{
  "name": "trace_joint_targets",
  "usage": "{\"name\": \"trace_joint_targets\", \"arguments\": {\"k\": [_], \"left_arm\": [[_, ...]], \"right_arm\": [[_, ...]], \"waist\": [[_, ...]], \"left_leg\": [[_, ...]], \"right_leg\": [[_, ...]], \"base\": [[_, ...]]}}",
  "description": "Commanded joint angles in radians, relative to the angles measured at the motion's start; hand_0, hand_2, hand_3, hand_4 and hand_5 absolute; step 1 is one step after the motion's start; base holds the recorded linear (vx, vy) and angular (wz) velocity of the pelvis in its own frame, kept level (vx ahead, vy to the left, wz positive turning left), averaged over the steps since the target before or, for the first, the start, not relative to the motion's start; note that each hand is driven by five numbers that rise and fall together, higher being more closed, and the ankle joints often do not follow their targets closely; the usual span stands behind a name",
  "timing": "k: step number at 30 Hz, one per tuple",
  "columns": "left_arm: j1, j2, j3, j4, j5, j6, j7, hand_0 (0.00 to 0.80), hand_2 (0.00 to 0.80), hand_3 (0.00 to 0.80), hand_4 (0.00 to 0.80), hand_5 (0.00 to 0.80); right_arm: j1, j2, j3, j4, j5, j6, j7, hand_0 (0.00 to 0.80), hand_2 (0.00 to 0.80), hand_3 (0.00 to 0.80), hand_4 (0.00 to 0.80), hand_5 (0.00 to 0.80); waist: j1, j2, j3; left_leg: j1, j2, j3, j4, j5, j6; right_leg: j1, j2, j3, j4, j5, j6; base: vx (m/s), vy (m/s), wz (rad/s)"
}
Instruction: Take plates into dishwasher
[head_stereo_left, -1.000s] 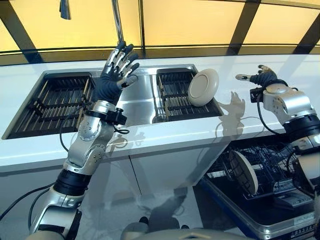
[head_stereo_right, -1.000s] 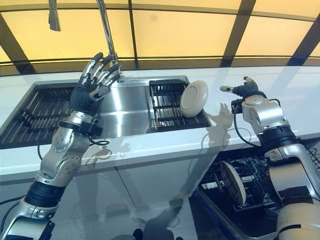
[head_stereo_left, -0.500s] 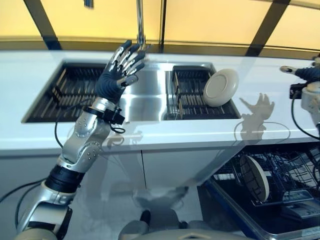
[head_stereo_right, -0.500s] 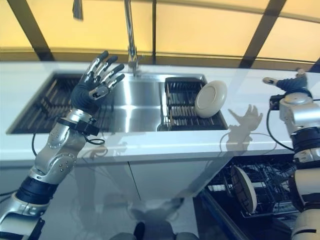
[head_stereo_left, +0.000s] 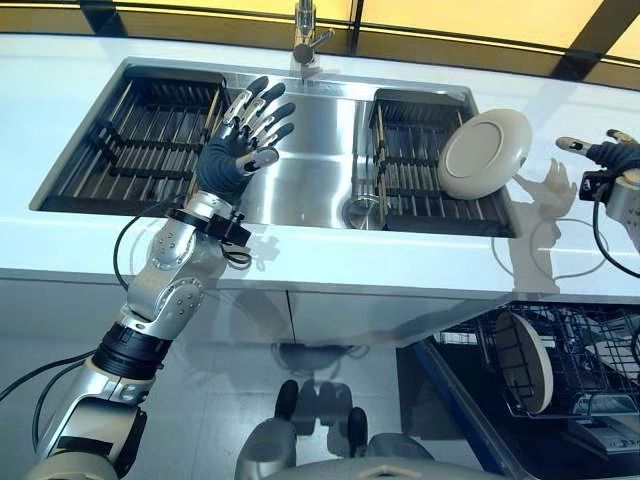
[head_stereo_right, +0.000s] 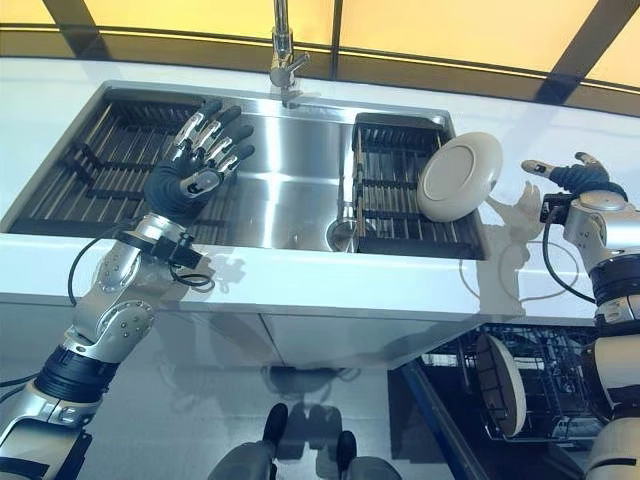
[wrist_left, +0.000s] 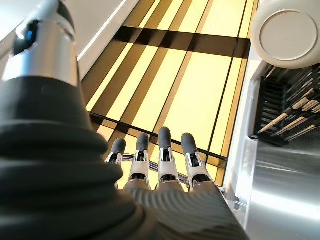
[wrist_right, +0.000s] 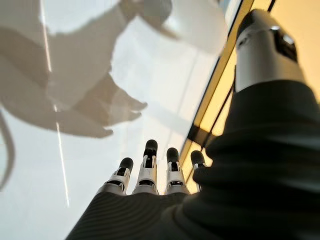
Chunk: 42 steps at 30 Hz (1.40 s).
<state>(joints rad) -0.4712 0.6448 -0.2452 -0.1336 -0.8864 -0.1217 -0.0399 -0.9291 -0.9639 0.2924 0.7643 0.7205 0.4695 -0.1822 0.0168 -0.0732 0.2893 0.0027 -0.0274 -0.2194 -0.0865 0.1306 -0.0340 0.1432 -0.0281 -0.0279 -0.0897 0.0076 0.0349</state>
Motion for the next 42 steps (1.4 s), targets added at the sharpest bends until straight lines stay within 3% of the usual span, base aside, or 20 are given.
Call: {"name": "trace_joint_targets", "arguments": {"k": [1,13,30,42], "left_arm": [[-0.046,-0.036,0.010,-0.029,0.019,-0.028,-0.033,0.000,0.000,0.000,0.000,0.000],[-0.009,-0.062,0.012,-0.017,0.039,-0.030,-0.053,0.000,0.000,0.000,0.000,0.000],[0.001,-0.062,0.003,-0.017,0.038,-0.052,-0.044,0.000,0.000,0.000,0.000,0.000],[0.009,-0.088,-0.003,-0.016,0.060,-0.050,-0.017,0.000,0.000,0.000,0.000,0.000]], "right_arm": [[-0.067,-0.035,0.039,0.000,0.024,-0.047,0.029,0.000,0.000,0.000,0.000,0.000],[-0.009,0.044,-0.045,-0.014,0.185,-0.084,0.100,0.000,0.000,0.000,0.000,0.000],[-0.030,0.055,-0.025,0.022,0.141,-0.080,0.117,0.000,0.000,0.000,0.000,0.000],[-0.068,0.086,0.036,-0.002,0.068,-0.025,0.146,0.000,0.000,0.000,0.000,0.000]], "waist": [[0.024,-0.001,-0.034],[0.023,0.020,-0.032],[0.031,0.040,-0.016],[0.034,0.037,-0.031]], "left_leg": [[0.088,-0.036,0.065,-0.001,-0.135,0.098],[0.093,-0.030,0.056,-0.001,-0.135,0.088],[0.084,-0.028,0.035,-0.001,-0.127,0.077],[0.098,-0.028,0.027,-0.001,-0.127,0.077]], "right_leg": [[-0.080,0.020,0.002,0.096,0.010,-0.021],[-0.055,0.021,0.000,0.075,0.003,-0.034],[-0.042,0.017,-0.013,0.059,-0.003,-0.047],[-0.023,0.015,-0.019,0.059,-0.012,-0.053]], "base": [[0.054,-0.033,0.02],[0.023,-0.030,0.00],[0.000,-0.002,0.00],[0.022,0.012,0.01]]}}
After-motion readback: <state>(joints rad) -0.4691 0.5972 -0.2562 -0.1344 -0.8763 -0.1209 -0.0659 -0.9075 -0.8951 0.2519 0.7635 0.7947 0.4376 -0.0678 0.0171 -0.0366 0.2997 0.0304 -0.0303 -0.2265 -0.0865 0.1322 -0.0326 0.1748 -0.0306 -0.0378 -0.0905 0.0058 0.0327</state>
